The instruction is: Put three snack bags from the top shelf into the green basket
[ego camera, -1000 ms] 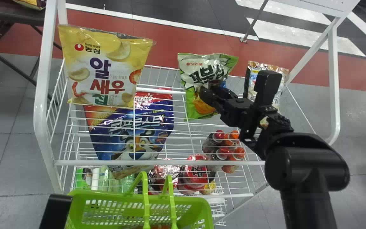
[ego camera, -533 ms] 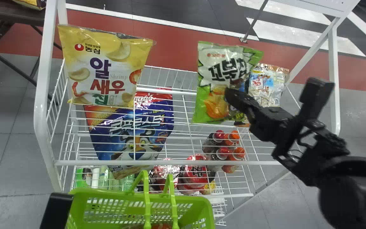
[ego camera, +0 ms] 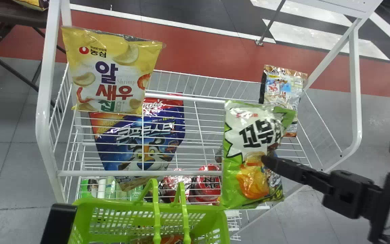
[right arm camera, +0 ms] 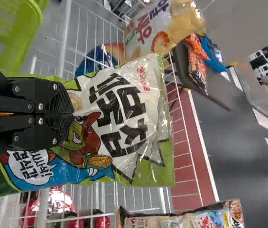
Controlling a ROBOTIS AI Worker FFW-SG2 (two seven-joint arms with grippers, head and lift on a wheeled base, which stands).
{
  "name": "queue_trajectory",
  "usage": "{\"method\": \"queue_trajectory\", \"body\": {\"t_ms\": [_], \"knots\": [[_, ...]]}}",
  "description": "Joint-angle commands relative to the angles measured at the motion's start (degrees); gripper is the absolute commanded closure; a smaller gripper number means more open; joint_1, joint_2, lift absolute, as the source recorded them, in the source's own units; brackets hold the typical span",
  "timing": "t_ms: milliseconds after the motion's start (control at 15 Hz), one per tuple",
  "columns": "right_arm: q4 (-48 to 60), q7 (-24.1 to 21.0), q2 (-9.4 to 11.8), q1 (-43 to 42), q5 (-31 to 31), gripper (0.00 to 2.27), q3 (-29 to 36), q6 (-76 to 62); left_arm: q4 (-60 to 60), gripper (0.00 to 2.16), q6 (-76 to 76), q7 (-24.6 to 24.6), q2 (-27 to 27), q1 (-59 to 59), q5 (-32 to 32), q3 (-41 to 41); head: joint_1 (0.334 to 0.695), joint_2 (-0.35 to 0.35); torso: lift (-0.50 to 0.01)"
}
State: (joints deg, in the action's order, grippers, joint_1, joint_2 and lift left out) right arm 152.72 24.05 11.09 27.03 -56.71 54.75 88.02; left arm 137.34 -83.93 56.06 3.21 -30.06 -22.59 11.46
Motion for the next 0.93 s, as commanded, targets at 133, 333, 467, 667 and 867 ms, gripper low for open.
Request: {"method": "queue_trajectory", "body": {"t_ms": [133,333,467,667,867], "knots": [[0.03,1.88,-2.92,3.73,-8.15,2.24,4.05,2.06,0.12,1.78,0.12,-0.25,-0.23,0.09,0.00,0.23,0.695,-0.350,-0.047],[-1.90,1.44,-4.24,6.98,-5.42,2.24,-1.84,2.06,0.47,1.78,0.12,-0.34,-0.23,0.09,0.00,0.23,0.695,-0.350,-0.047],[-3.22,1.44,-4.32,8.91,-4.46,2.24,-5.09,2.06,0.47,1.78,0.12,-0.42,-0.23,0.09,0.00,0.23,0.695,-0.350,-0.047],[-5.06,1.44,-4.32,11.55,-2.70,2.24,-10.89,2.06,0.47,1.78,0.30,-0.42,-0.23,0.18,0.00,0.05,0.695,-0.350,-0.047],[-9.19,1.53,-4.24,13.57,1.08,2.24,-17.57,2.06,0.21,1.78,1.17,-0.34,-0.40,0.18,0.00,-0.13,0.695,-0.350,-0.047]]}}
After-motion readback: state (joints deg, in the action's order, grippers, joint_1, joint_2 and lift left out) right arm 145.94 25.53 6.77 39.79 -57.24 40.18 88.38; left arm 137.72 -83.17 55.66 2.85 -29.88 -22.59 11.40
